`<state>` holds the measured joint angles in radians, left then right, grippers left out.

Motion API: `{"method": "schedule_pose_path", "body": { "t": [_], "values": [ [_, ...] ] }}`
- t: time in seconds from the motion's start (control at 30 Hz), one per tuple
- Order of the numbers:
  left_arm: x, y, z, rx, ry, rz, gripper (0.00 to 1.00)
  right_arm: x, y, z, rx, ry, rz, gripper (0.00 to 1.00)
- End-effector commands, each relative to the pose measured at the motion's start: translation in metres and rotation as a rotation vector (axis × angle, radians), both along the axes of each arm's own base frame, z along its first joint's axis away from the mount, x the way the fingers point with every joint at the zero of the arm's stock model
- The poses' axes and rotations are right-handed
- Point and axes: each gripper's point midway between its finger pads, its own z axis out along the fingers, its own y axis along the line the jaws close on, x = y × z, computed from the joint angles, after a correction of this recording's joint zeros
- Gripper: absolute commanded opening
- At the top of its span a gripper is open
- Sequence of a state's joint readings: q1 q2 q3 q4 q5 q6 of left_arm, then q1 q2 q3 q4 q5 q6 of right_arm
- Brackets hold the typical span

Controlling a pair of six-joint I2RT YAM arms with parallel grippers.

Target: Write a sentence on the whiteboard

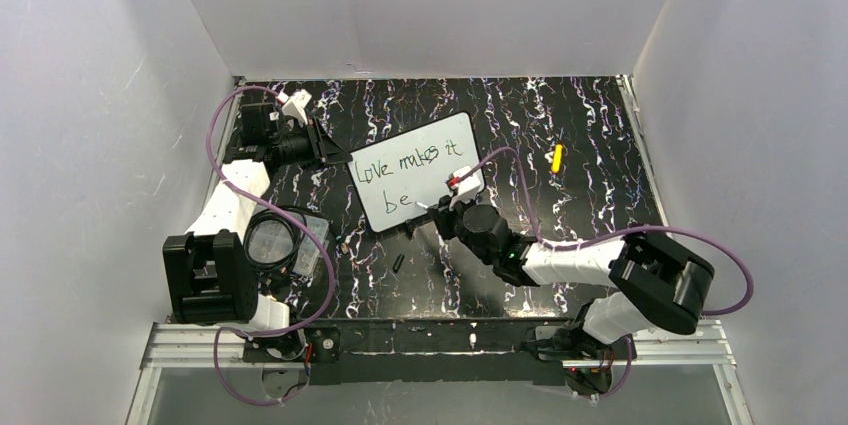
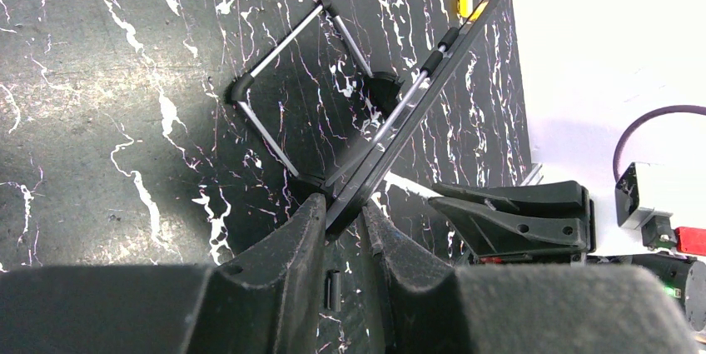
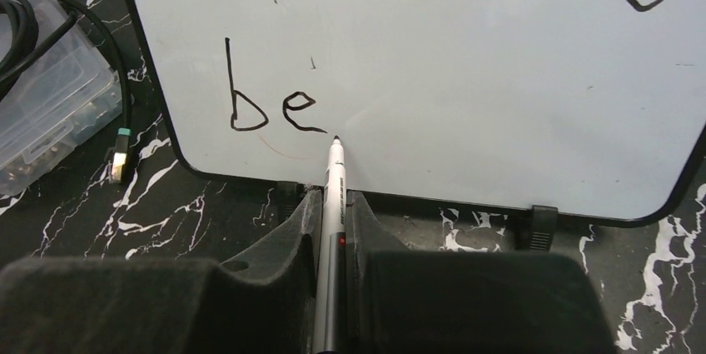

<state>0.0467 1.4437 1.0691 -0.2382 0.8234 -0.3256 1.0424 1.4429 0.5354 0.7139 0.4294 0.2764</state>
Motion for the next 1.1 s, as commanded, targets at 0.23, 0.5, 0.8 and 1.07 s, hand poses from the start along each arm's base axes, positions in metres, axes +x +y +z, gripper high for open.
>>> {"method": "schedule_pose_path", "body": {
  "t": [0.23, 0.5, 0.8, 1.07],
  "values": [
    [-0.003, -0.005, 0.017, -0.019, -0.031, -0.022, 0.19, 0.007, 0.005, 0.033, 0.087, -0.082, -0.002, 0.01],
    [-0.003, -0.005, 0.016, -0.02, -0.028, -0.022, 0.19, 0.017, 0.01, 0.027, 0.076, -0.092, -0.021, 0.01],
    [-0.002, -0.005, 0.015, -0.018, -0.026, -0.021, 0.19, 0.023, -0.017, 0.029, 0.071, -0.111, -0.134, 0.01],
    [-0.002, -0.005, 0.014, -0.018, -0.026, -0.022, 0.19, 0.017, -0.01, 0.038, 0.081, -0.126, -0.074, 0.01]
  ]
}}
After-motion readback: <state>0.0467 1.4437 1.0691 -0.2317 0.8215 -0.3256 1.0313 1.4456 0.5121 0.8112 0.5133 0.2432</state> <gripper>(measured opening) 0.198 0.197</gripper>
